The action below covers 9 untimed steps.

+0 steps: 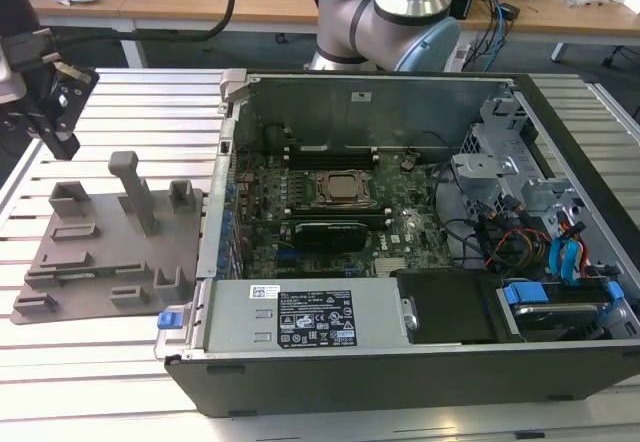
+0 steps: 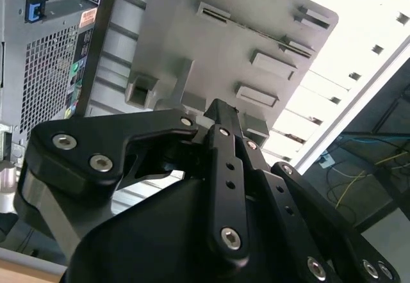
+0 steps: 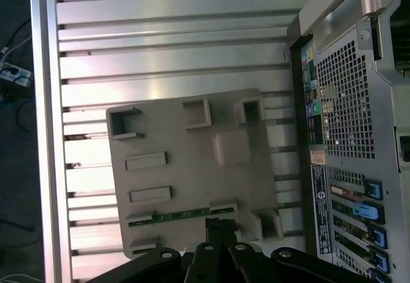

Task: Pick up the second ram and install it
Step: 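Reach for the second ram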

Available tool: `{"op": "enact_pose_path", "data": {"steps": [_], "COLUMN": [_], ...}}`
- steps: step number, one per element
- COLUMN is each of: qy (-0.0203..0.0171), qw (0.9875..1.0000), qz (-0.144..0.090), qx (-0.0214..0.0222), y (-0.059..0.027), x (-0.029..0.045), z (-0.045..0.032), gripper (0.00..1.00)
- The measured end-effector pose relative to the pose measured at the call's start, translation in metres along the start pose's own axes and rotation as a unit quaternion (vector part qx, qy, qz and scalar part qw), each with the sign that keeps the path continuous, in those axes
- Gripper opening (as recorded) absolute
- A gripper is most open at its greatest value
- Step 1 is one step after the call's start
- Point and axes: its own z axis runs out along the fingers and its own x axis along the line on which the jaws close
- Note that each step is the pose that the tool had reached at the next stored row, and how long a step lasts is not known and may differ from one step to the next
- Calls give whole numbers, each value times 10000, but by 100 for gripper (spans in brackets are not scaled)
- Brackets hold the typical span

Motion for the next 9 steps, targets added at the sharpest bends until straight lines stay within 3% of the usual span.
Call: {"op": "enact_pose_path", "data": {"steps": [9], "qy": [0], "qw": [10000], "qz": [0], "qx": [0], "y": [-142], "x": [28], "z": [47], "gripper": [10]}}
